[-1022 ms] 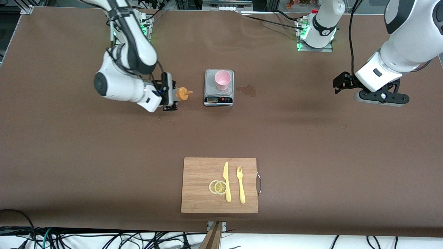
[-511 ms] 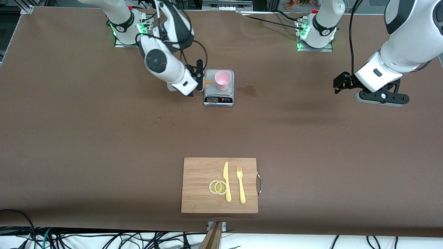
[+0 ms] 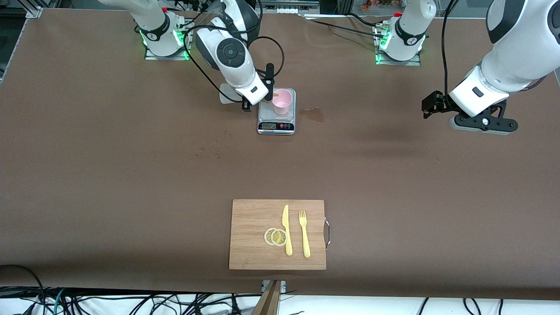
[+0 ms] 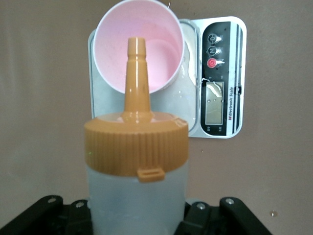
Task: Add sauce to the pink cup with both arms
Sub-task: 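Tilt the bottle nozzle over the pink cup and squeeze sauce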
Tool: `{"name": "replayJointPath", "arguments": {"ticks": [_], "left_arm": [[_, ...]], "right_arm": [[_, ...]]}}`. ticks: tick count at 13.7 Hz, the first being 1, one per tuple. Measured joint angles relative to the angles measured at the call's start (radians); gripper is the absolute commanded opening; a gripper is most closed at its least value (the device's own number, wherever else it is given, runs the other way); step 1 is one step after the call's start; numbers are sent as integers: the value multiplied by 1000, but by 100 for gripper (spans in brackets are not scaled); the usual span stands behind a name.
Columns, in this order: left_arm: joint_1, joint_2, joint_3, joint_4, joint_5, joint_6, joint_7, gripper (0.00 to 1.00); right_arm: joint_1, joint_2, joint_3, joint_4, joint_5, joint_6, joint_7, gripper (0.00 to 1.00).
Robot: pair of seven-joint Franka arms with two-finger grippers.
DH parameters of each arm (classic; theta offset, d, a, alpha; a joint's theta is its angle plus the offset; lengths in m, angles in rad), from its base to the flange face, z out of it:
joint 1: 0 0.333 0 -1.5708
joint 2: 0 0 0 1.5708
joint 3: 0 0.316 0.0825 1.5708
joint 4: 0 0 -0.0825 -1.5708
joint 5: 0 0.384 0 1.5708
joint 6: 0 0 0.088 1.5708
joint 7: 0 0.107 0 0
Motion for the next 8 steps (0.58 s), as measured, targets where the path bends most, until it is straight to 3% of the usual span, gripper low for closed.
{"name": "replayJointPath", "arguments": {"ticks": [8], "left_arm": [[1, 0, 0, 0, 0, 0, 0, 100]], "right_arm": [[0, 3, 24, 48, -148, -110, 64, 2]]}}
